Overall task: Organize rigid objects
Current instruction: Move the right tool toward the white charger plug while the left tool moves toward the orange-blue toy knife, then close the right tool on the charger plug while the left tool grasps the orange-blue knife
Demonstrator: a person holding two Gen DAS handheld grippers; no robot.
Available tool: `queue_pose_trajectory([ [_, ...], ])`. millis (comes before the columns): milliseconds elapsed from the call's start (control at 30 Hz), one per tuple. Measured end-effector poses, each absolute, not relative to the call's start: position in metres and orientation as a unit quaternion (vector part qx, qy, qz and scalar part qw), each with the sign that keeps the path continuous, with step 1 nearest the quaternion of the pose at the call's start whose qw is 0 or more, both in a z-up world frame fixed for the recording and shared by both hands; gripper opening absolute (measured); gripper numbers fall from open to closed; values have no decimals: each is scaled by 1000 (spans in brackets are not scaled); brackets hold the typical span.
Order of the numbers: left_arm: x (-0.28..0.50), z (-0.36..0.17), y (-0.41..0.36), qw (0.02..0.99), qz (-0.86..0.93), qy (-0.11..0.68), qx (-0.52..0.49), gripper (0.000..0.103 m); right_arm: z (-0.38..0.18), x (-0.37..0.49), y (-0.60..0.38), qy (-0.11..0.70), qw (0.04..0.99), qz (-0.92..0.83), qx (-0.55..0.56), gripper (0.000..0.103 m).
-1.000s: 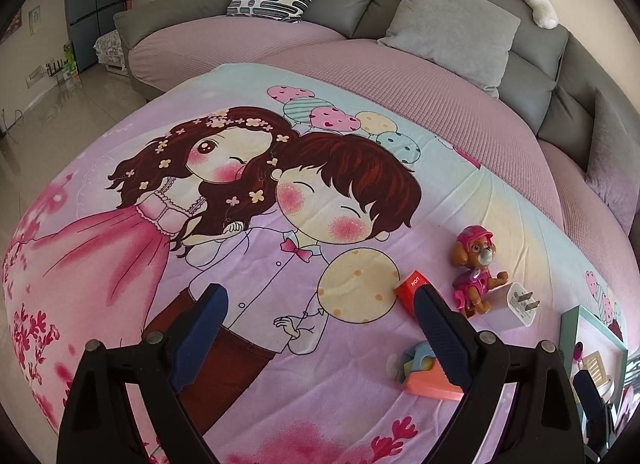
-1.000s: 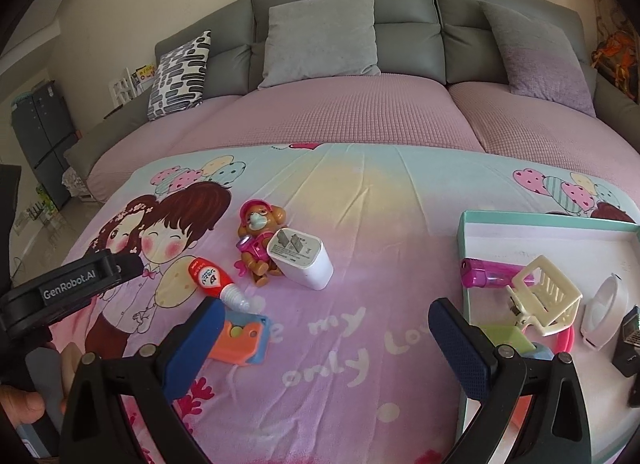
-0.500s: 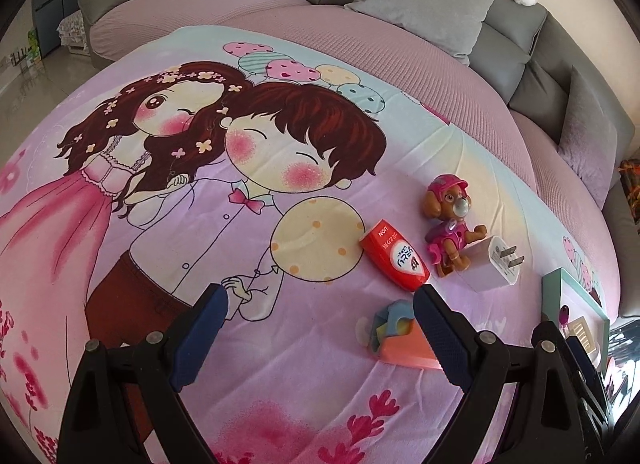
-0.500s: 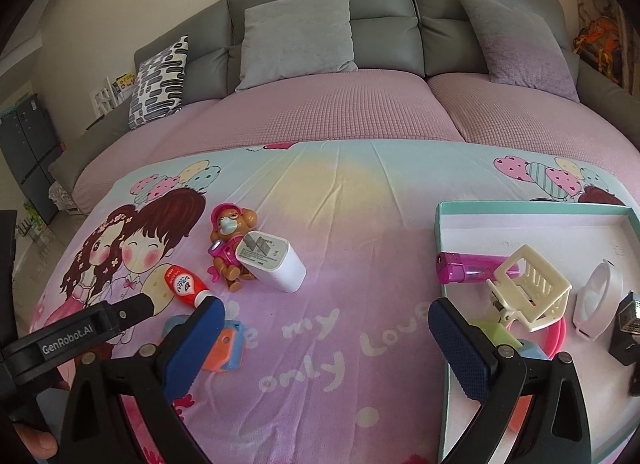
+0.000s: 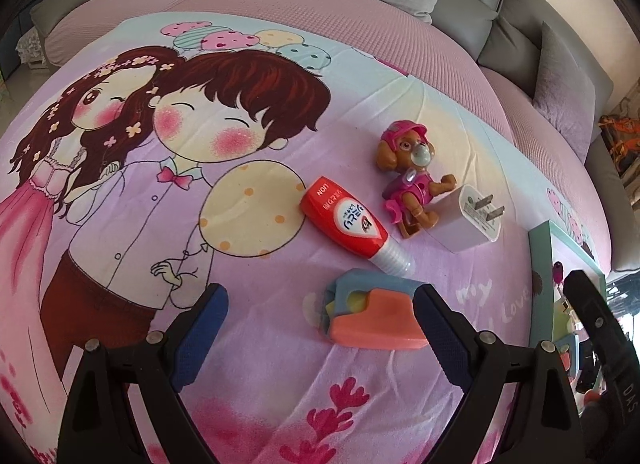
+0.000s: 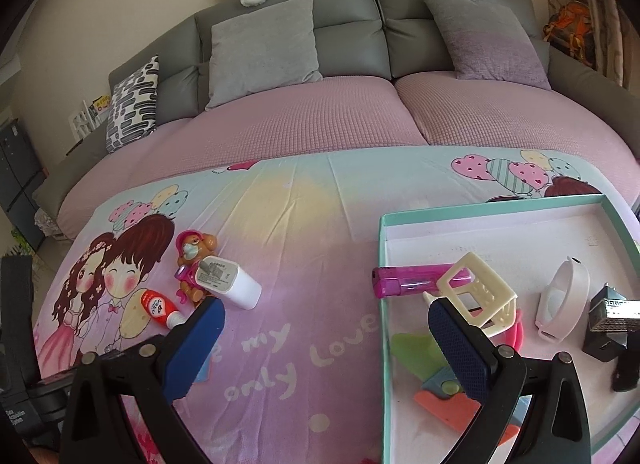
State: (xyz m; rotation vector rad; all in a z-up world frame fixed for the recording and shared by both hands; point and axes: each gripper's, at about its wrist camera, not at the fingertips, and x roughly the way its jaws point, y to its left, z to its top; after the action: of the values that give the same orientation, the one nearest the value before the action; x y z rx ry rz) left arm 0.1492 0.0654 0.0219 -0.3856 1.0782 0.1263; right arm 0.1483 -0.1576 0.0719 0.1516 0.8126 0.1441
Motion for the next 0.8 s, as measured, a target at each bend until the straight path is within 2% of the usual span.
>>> queue_pose_trajectory([
  [800,162,18,17,842,18,530,-97,93,73,158,-146,390,916,76,62,103],
])
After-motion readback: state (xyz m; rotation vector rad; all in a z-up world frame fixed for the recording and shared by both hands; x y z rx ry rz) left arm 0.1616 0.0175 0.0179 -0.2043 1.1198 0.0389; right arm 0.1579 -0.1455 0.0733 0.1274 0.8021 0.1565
